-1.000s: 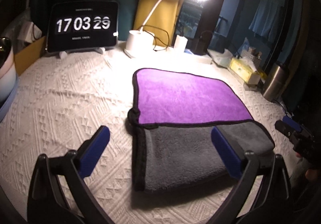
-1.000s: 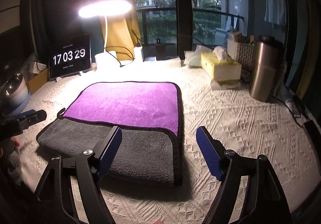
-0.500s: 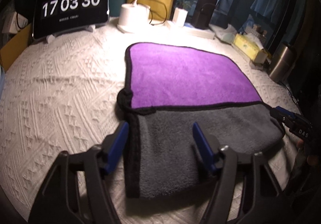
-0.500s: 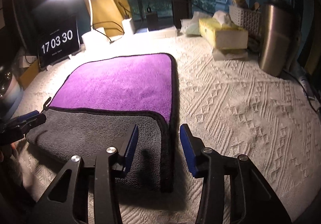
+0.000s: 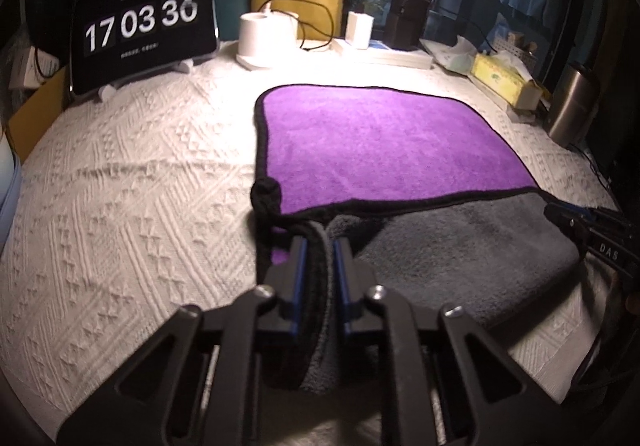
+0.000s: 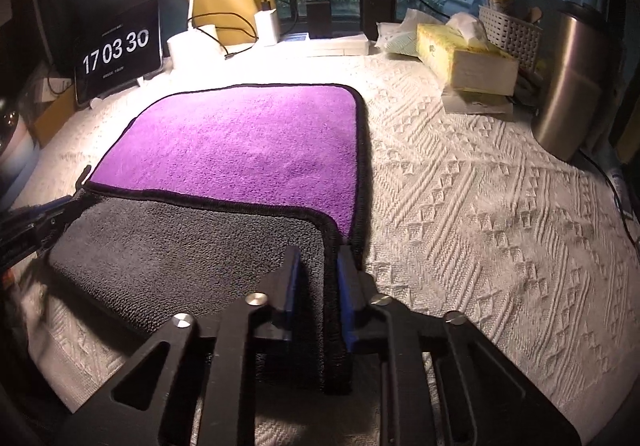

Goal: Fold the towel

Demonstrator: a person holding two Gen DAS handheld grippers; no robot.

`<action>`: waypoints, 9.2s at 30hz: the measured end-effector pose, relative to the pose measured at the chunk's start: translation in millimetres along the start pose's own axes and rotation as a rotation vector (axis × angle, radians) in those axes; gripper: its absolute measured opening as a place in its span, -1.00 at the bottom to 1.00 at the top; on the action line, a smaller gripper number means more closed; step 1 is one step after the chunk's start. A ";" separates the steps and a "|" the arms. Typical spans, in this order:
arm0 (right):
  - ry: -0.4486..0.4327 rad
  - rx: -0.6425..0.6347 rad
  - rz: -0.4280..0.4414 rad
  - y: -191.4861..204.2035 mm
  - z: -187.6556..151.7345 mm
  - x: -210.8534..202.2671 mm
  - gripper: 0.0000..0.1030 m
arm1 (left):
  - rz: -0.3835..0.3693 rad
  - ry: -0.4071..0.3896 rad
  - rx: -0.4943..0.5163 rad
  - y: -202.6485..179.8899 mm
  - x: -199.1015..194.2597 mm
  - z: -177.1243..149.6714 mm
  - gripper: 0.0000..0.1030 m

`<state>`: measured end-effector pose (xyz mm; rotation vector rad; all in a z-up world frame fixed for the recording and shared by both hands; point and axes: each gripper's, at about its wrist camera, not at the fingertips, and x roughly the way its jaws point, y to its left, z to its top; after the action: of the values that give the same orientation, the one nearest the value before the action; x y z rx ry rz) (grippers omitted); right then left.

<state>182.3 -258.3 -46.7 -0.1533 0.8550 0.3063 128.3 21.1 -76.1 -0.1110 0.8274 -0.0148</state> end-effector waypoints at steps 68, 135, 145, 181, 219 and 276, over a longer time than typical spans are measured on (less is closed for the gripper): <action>-0.362 -0.070 -0.166 5.8 97.1 -8.9 -0.90 | 0.015 -0.362 0.054 8.5 -13.2 91.9 -0.77; -0.093 -0.014 -0.162 -14.4 132.5 96.9 -0.26 | 0.022 -0.091 -0.087 49.6 83.9 136.7 -0.51; -0.131 -0.030 -0.158 -3.7 130.2 70.7 -0.25 | 0.010 -0.157 -0.083 41.8 59.2 139.2 -0.01; -0.263 -0.044 -0.095 22.3 99.7 -19.5 -0.24 | -0.055 -0.249 -0.052 5.4 -20.4 105.1 0.19; -0.349 -0.056 -0.072 48.5 38.2 -86.1 -0.24 | -0.114 -0.389 0.006 -44.8 -89.1 27.4 0.58; -0.520 -0.073 -0.088 78.3 -36.0 -150.5 -0.05 | -0.018 -0.668 0.028 -48.4 -174.4 -29.8 0.93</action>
<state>38.3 -224.2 43.6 -0.1689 0.3210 0.2775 -10.2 -19.9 37.0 -0.0890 0.1592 -0.0054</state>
